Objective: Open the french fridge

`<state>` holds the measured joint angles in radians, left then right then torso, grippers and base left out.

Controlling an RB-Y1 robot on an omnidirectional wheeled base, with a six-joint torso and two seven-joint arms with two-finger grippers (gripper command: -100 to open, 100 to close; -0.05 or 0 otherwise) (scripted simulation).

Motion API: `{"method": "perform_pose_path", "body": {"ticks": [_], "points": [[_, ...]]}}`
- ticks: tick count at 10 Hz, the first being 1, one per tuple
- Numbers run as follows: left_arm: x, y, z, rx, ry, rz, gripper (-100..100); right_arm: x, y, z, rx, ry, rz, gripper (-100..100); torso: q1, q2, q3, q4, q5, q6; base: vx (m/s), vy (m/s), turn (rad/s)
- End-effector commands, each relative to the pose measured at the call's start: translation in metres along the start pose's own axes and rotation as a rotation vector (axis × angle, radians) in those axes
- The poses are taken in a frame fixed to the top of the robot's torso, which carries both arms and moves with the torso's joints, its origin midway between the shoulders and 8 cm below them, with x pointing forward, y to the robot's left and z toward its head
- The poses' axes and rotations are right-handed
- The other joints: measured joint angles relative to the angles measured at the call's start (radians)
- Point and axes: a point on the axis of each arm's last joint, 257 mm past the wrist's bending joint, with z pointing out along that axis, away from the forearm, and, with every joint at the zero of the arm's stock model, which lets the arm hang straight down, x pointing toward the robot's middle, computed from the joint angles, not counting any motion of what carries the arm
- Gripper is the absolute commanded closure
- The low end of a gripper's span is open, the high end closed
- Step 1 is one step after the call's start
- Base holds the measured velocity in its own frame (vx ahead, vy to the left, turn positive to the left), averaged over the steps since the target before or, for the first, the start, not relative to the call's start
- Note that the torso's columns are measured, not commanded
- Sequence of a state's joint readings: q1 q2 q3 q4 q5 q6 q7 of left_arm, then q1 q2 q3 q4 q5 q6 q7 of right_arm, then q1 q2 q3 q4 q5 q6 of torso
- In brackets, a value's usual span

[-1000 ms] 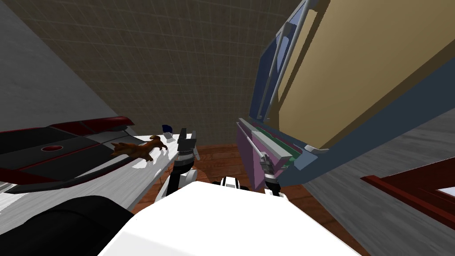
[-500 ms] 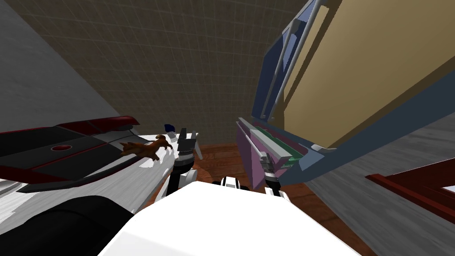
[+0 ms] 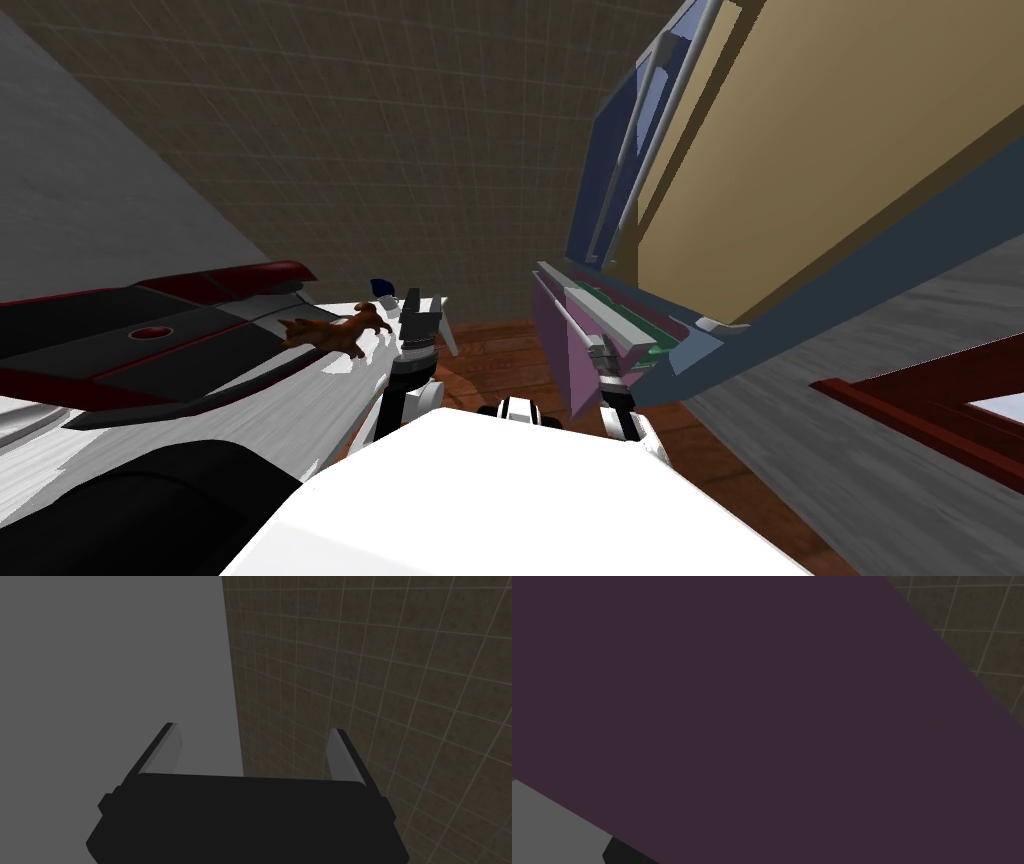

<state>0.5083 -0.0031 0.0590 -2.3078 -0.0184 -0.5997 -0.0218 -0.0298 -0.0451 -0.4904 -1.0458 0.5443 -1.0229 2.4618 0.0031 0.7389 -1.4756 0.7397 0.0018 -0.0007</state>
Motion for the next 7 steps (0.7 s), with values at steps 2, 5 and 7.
{"method": "perform_pose_path", "body": {"ticks": [2, 5, 7], "points": [[0.000, 0.000, 0.000, 0.000, 0.000, 0.000, 0, 0.010, -0.015, 0.030, 0.005, -0.004, 0.003, -100, 0.004, 0.002, 0.001, 0.004, 0.003, -0.002, -0.057, 0.052, -0.022], [0.000, 0.000, 0.000, 0.000, 0.000, 0.000, 0, 0.011, -0.002, 0.016, -0.025, 0.010, 0.007, 0, -0.001, 0.003, 0.002, 0.003, 0.001, 0.001, -0.005, 0.006, 0.001], [0.000, 0.000, 0.000, 0.000, 0.000, 0.000, 0, 0.011, 0.001, 0.015, -0.031, 0.013, 0.008, 0, -0.003, 0.002, 0.001, 0.001, -0.001, 0.002, 0.000, 0.000, 0.000]]}}
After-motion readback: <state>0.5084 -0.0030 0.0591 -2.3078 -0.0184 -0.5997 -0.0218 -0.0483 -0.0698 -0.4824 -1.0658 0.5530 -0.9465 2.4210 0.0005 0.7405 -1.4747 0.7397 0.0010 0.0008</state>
